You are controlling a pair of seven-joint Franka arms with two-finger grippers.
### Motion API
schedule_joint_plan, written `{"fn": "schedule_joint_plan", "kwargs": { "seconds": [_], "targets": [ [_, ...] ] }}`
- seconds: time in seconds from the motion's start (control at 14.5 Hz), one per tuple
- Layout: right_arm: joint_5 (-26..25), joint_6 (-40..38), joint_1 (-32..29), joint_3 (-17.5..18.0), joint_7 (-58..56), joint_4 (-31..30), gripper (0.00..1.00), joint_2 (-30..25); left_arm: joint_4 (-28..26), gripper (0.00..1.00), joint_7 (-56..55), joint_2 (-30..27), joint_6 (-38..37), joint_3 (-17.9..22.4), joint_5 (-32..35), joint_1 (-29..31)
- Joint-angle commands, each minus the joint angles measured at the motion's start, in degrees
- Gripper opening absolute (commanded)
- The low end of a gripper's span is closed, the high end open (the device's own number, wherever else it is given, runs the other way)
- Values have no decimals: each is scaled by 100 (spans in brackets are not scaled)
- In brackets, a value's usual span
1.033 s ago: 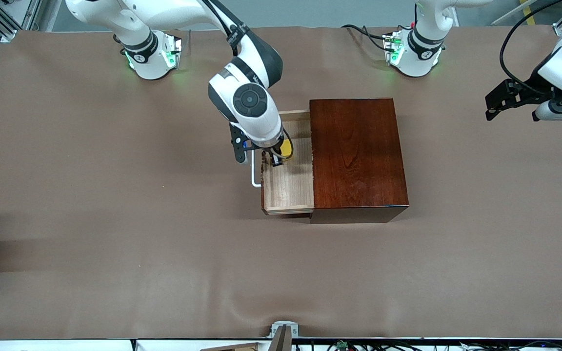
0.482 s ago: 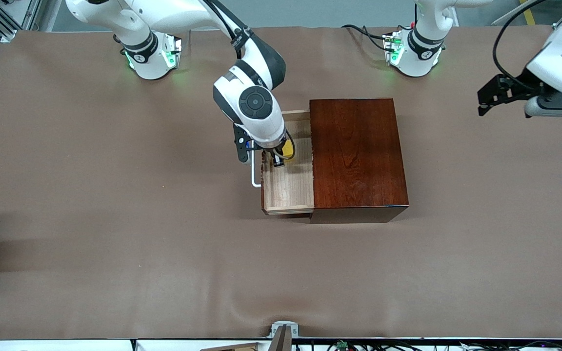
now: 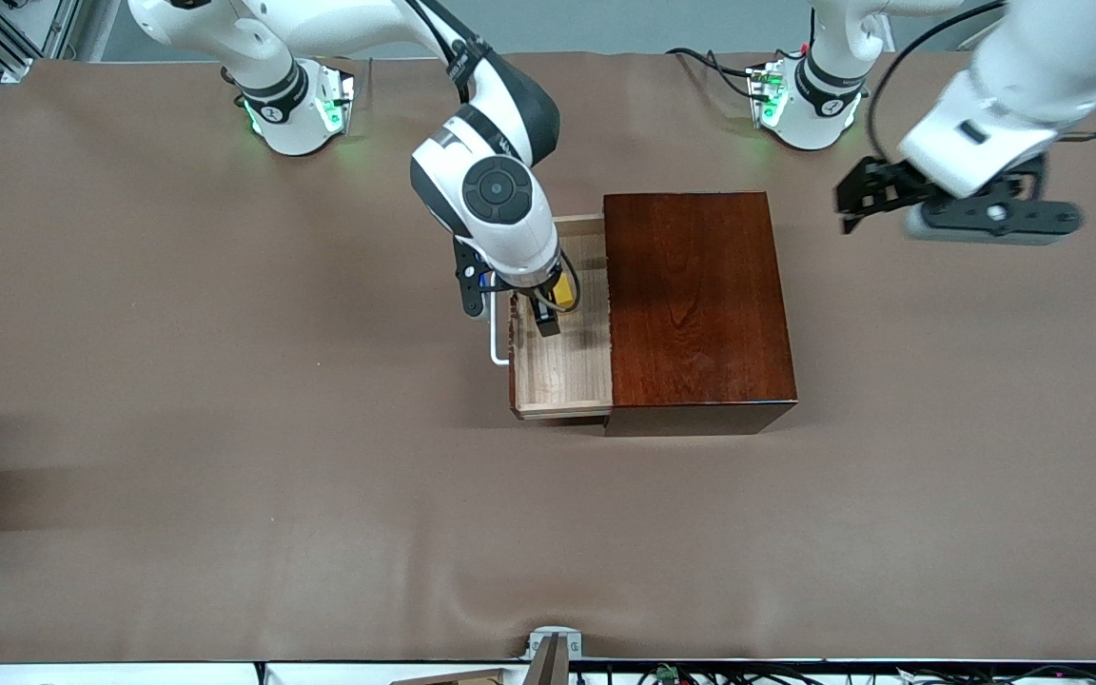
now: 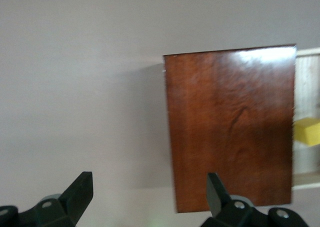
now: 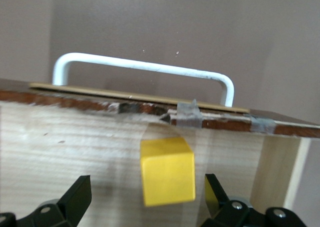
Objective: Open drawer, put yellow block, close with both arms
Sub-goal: 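Carry the yellow cube over the open drawer with the right gripper, then drop the cube into the drawer while the left gripper reaches the box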
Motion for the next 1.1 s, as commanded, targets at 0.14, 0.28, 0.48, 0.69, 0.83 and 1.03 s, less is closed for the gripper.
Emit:
{"fn": "schedule_joint_plan", "kwargs": {
  "seconds": [0.14, 0.28, 0.48, 0.69, 0.83, 1.03],
  "targets": [
    [-63, -607, -324, 14, 80, 661, 100, 24, 623, 100, -1741, 846, -86, -566, -17, -457],
    [-97, -661, -456, 5, 53, 846, 100, -20, 746, 100, -2506, 1083, 159, -566, -9, -792],
    [-89, -678, -798, 23, 18, 1057, 100, -134, 913, 100, -3657, 1470, 572, -566, -9, -1372],
    [-98, -1168, -966, -3, -516, 1259, 100, -221, 1168, 100, -4721, 1944, 1046, -505, 0, -1969],
    [-98, -1407, -1141, -4, -842, 1347, 100, -266, 1326, 100, -5486, 2261, 1538, -478, 18, -2313],
    [-89, -1758, -1440, -3, -1561, 1496, 100, -424, 1371, 100, -6278, 2604, 2075, -469, 307, -2708]
  ]
}}
